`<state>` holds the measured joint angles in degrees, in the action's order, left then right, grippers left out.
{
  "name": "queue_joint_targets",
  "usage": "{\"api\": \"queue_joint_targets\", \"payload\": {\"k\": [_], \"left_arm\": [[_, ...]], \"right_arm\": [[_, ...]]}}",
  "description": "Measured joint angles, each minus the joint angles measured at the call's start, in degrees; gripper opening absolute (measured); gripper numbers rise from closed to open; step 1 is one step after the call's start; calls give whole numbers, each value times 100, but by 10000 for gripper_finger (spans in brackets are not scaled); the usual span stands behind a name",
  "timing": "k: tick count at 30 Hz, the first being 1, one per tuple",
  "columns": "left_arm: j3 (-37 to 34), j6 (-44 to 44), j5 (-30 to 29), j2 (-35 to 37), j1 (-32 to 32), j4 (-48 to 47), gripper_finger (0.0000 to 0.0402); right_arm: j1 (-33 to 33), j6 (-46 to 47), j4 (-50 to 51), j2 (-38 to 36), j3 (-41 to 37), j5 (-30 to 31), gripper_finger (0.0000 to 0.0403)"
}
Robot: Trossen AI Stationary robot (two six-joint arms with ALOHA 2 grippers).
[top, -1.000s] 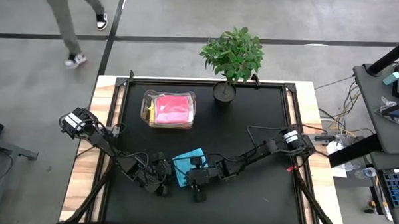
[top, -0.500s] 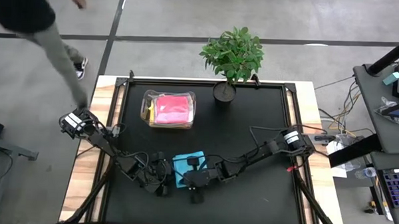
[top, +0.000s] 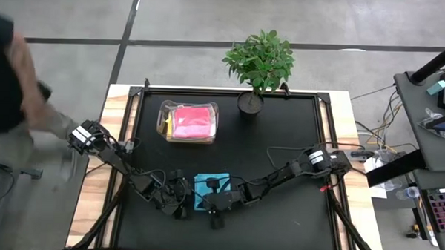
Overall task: Fold microfiber towels
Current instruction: Fold the blue towel, then put the blue towel into the transparent bin
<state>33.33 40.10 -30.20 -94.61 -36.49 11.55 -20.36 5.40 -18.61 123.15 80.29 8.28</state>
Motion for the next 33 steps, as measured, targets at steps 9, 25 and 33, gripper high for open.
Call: {"api": "queue_joint_targets", "payload": {"k": [9,25,33], "left_arm": [[25,-2,0,0,0,-17,93],[29,-29,352,904,0,-830,93],[77,1415,118,1157,54,-457,93]], "right_arm": [[19,128,-75,35,9,-245,39],[55,-132,1117,-783,9,-273,167],[111,1732,3031,-1546,-31,68,172]]}}
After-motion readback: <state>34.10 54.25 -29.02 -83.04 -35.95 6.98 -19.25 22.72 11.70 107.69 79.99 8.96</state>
